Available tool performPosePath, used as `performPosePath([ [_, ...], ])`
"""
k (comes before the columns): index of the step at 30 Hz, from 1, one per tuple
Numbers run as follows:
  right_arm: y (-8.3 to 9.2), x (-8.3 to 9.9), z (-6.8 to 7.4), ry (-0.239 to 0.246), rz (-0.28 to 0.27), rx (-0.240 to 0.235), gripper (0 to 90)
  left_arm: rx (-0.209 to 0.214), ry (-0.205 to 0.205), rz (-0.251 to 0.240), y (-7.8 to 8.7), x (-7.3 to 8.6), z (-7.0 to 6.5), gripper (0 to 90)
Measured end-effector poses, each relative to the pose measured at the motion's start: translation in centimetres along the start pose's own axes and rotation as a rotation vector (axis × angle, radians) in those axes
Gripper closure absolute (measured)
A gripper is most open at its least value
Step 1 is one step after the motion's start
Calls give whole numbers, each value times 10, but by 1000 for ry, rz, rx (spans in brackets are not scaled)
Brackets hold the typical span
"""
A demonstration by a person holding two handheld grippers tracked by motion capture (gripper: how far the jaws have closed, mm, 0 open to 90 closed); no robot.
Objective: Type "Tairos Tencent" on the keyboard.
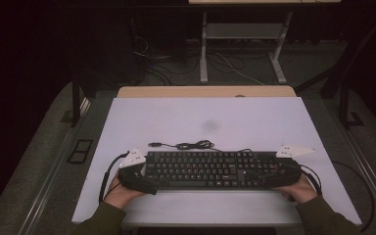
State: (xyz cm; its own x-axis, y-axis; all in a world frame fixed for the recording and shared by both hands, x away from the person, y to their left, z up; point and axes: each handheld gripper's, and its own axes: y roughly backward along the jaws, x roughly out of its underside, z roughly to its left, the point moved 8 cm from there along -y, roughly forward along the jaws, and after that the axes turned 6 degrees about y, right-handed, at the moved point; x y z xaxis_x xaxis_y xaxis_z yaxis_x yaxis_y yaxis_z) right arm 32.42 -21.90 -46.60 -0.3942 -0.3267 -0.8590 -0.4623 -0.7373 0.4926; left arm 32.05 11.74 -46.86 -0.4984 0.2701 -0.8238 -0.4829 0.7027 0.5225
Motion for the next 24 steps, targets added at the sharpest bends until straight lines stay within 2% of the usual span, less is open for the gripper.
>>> performPosePath([
  [8, -8, -4, 5, 17, 5, -16, 117, 1, -3, -2, -2, -1, -1, 0],
  [24, -18, -12, 11, 23, 4, -36, 119, 9, -9, -6, -11, -6, -4, 0],
])
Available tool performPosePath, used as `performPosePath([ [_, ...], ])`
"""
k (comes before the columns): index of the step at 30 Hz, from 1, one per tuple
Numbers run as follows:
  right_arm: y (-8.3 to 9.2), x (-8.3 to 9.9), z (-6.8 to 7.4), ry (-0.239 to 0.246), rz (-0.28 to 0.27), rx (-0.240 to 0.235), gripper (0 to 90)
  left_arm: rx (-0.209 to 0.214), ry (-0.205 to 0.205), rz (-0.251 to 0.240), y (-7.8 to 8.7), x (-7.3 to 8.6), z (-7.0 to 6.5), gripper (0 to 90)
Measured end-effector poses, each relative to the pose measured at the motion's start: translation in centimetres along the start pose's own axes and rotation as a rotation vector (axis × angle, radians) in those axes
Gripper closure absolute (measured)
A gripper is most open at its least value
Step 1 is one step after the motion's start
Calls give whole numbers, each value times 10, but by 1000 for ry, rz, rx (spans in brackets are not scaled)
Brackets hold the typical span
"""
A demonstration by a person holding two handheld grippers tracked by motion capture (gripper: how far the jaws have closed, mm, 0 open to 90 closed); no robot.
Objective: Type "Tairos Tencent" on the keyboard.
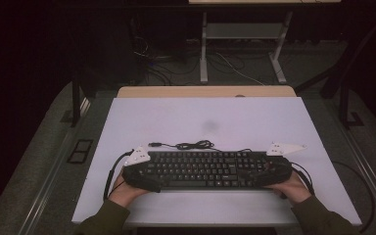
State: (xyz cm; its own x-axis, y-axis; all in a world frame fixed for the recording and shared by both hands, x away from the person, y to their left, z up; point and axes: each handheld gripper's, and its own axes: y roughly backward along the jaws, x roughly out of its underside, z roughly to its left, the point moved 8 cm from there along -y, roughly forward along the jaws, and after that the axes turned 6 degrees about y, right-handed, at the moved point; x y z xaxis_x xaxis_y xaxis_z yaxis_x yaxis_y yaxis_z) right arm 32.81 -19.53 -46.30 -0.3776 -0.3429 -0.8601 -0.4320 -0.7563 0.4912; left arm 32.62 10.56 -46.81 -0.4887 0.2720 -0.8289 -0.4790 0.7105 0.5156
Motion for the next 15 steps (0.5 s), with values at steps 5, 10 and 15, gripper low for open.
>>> performPosePath([
  [5, -3, -2, 2, 3, -2, -6, 119, 3, -1, -2, -3, -2, -1, 0],
  [10, -6, -5, 3, -2, -4, -16, 119, 11, 1, -5, -5, -4, -1, 0],
  [15, -11, -8, 5, 8, 0, -25, 119, 14, 0, -7, -9, -6, 0, 0],
])
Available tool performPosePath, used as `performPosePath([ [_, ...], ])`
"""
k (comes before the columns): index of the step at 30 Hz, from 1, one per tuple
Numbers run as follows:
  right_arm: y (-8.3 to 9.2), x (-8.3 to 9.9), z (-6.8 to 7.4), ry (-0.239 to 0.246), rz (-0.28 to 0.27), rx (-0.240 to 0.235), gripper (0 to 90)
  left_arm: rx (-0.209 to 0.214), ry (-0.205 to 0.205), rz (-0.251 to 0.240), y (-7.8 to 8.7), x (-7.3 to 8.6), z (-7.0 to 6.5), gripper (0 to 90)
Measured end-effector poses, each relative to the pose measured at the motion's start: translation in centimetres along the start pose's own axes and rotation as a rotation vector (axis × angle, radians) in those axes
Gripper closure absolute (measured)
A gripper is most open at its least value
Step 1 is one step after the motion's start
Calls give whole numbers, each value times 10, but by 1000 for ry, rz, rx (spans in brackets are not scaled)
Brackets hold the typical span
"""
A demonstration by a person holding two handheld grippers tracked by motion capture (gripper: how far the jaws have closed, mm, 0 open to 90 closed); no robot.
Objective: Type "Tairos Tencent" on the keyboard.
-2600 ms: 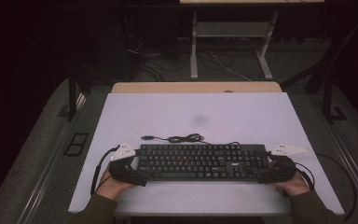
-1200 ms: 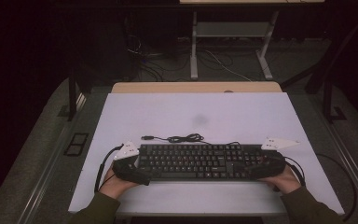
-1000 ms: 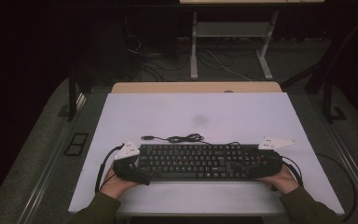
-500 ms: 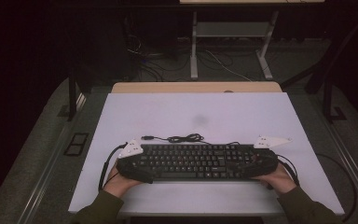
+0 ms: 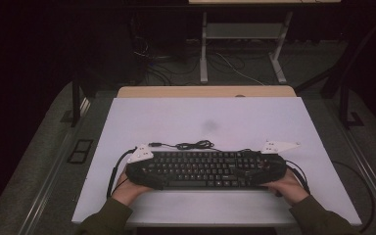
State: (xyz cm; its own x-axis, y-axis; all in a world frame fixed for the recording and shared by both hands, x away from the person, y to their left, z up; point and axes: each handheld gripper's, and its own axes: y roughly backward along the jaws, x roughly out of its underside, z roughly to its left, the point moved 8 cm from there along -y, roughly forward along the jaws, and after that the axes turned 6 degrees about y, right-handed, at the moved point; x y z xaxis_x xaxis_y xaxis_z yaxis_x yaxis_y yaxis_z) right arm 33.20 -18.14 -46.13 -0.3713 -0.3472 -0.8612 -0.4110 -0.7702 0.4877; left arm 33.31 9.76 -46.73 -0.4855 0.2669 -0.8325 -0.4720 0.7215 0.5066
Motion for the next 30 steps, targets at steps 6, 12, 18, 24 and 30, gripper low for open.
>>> performPosePath([
  [6, -5, -2, 1, 4, 3, -1, 119, -1, 6, -4, -3, -3, 0, 0],
  [12, -9, -6, 2, 7, 4, -3, 119, 14, 34, -13, -6, -8, 0, 0],
  [18, -11, -9, 2, 10, 3, -4, 119, 12, 28, -16, -9, -13, 1, 0],
  [24, -16, -13, 3, 14, 3, -9, 118, 15, 30, -20, -14, -18, 0, 0],
  [30, -22, -17, 6, 20, 5, -23, 119, 21, 25, -17, -20, -22, -2, 0],
])
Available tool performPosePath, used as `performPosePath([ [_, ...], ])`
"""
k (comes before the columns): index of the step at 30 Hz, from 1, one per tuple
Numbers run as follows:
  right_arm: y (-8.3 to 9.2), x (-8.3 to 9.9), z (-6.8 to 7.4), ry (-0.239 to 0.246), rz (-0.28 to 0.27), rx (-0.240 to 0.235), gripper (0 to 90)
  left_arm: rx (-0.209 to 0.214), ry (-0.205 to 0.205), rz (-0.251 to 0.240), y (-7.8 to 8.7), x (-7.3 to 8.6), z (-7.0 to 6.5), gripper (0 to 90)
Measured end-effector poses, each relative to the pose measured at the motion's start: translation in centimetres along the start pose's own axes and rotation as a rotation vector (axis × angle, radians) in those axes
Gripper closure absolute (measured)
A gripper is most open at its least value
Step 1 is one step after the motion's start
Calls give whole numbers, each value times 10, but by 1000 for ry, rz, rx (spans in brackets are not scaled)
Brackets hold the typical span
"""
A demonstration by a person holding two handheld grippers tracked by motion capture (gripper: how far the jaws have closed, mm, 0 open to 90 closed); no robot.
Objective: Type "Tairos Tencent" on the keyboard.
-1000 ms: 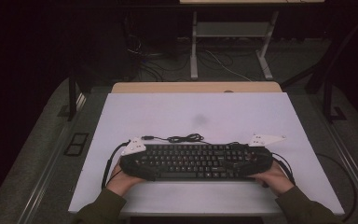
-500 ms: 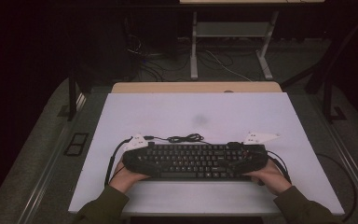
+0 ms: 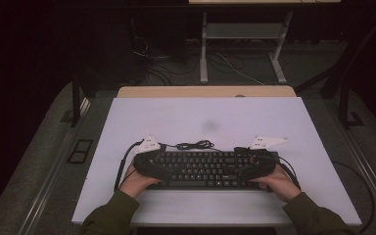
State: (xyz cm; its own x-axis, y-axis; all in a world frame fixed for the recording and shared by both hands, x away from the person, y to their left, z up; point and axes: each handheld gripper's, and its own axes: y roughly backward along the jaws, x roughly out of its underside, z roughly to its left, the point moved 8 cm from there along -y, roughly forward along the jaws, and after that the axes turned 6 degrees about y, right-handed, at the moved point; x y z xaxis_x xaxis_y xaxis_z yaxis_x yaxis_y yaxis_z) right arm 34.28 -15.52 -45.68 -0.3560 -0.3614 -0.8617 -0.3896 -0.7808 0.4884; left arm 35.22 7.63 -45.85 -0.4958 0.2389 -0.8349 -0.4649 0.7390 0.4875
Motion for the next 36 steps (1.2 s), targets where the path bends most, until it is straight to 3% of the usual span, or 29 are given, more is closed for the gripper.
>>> performPosePath([
  [10, -8, -2, 1, 4, 14, -13, 119, 11, -14, 8, -12, -6, -4, 0],
  [21, -18, -2, 4, 40, 40, -36, 119, 7, -23, 11, -26, -10, -5, 0],
  [30, -21, 3, 6, 69, 64, -39, 158, 2, -52, 21, -29, -9, -8, 35],
  [36, -22, 5, 6, 71, 80, -45, 185, 1, -50, 23, -29, -8, -8, 67],
])
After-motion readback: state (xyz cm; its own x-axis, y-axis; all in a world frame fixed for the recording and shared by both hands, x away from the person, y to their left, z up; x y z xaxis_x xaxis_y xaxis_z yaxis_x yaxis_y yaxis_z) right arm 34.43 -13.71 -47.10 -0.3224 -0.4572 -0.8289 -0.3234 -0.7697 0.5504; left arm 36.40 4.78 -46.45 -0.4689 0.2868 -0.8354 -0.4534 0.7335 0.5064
